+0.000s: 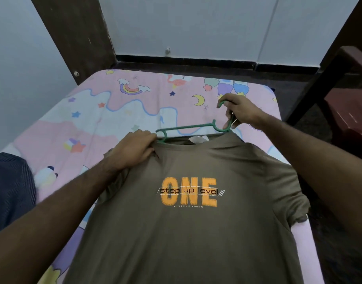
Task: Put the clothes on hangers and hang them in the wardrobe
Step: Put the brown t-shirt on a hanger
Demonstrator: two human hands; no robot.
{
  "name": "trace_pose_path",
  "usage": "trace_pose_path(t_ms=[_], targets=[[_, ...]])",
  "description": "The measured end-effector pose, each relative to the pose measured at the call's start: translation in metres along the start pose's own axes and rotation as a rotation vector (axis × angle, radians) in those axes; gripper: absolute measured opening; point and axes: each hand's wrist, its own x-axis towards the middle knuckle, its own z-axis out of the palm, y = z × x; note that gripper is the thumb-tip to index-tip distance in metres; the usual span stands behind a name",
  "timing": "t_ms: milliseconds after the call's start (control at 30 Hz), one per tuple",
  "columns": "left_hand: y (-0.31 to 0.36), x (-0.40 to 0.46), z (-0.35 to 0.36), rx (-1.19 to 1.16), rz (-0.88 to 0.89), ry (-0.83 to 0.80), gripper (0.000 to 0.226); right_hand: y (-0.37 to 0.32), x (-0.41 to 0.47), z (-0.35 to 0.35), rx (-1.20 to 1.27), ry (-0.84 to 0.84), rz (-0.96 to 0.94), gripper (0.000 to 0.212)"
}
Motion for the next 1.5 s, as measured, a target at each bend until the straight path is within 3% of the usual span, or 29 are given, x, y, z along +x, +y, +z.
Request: trace_pose_path(t_ms=[133,300,467,533,600,667,733,800,1000,1133,1267,1367,1433,1500], targets=[[0.002,0.002,-0.005,-0.165,-0.045,0.049,0.009,-0.004,-0.011,0.003,-0.190,-0.098,-0.085,0.031],[0.021,0.003,-0.024,-0.118,0.232,0.113,0.013,-0.033,-0.010,0.013,-0.061,-0.023,-0.224,0.027],[0.033,-0.001,-0.059,-0.049,0.354,0.302,0.020,-0.096,-0.019,-0.013,-0.004,0.026,-0.397,0.022],[0.035,-0.003,-0.086,-0.076,0.257,0.462,0.028,-0.118,-0.034,-0.030,0.004,0.012,-0.429,0.023],[0.035,-0.002,-0.119,-0.058,0.044,0.579,0.035,-0.140,-0.053,-0.048,0.024,0.009,-0.429,0.023],[0.035,-0.001,-0.150,-0.038,-0.092,0.504,0.034,-0.161,-0.076,-0.064,0.044,0.012,-0.413,0.023],[0.040,-0.009,-0.178,-0.145,-0.073,0.362,0.031,-0.186,-0.105,-0.077,0.031,0.016,-0.420,0.023],[0.052,-0.025,-0.204,-0.243,-0.039,0.326,0.024,-0.213,-0.139,-0.086,-0.001,0.031,-0.457,0.022],[0.100,-0.101,-0.314,-0.183,0.066,0.433,0.019,-0.317,-0.267,-0.105,-0.146,0.095,-0.528,0.023],[0.141,-0.162,-0.381,-0.097,0.134,0.547,0.050,-0.379,-0.353,-0.106,-0.210,0.132,-0.620,0.023],[0.171,-0.208,-0.438,-0.015,0.115,0.706,0.051,-0.421,-0.430,-0.104,-0.200,0.238,-0.676,0.023],[0.185,-0.234,-0.474,0.030,0.079,0.794,0.037,-0.425,-0.474,-0.109,-0.142,0.317,-0.598,0.042],[0.190,-0.247,-0.494,0.030,0.041,0.828,0.029,-0.412,-0.497,-0.117,-0.382,0.424,-0.499,0.051],[0.193,-0.258,-0.511,0.022,0.018,0.845,0.027,-0.394,-0.515,-0.127,-0.521,0.349,-0.376,0.046]])
